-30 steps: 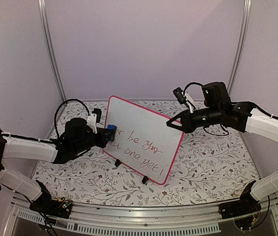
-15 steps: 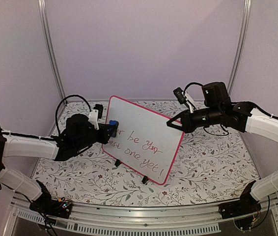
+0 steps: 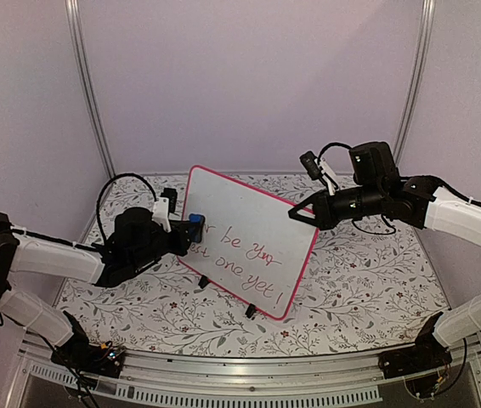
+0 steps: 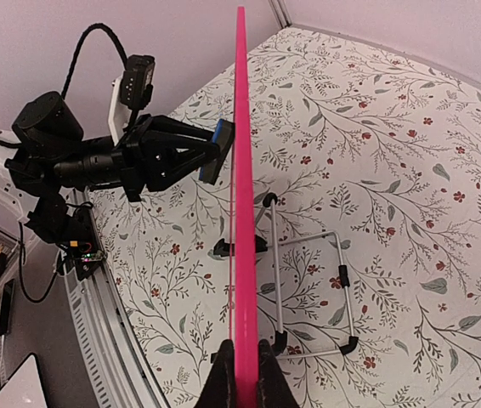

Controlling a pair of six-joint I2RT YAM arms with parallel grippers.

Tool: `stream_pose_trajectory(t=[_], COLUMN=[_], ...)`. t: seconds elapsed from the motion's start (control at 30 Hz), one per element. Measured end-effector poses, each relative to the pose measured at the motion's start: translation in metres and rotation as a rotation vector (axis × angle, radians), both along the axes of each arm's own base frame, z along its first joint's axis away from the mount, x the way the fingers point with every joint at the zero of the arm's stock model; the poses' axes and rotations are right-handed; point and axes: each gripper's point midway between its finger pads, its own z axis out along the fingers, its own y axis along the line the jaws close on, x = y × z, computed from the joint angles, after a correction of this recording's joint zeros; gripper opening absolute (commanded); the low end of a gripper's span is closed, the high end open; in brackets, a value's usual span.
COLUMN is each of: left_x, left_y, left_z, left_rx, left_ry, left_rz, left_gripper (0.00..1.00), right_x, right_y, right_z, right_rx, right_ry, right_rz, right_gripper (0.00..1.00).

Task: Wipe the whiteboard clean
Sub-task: Erase the center of the whiteboard.

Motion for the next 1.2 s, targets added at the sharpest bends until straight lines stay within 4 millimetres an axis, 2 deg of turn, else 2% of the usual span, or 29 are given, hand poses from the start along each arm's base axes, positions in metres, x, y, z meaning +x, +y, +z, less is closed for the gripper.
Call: stream_pose_trajectory(t=[0.37, 1.2], left_x=[-0.011, -0.019], left_y=[0.003, 0.005], left_z=[-0.024, -0.037], left_rx=[-0.005, -0.011], left_ry=[0.04, 0.066], left_rz=[-0.002, 0.003], left_gripper=[0.15, 0.15], right_x=[0.0, 0.0], right_y=[0.0, 0.0], right_z=[0.0, 0.0], right_rx=[0.001, 0.002], right_ry=[0.006, 0.006], right_rz=[-0.005, -0.004], right_gripper=[0.0, 0.0])
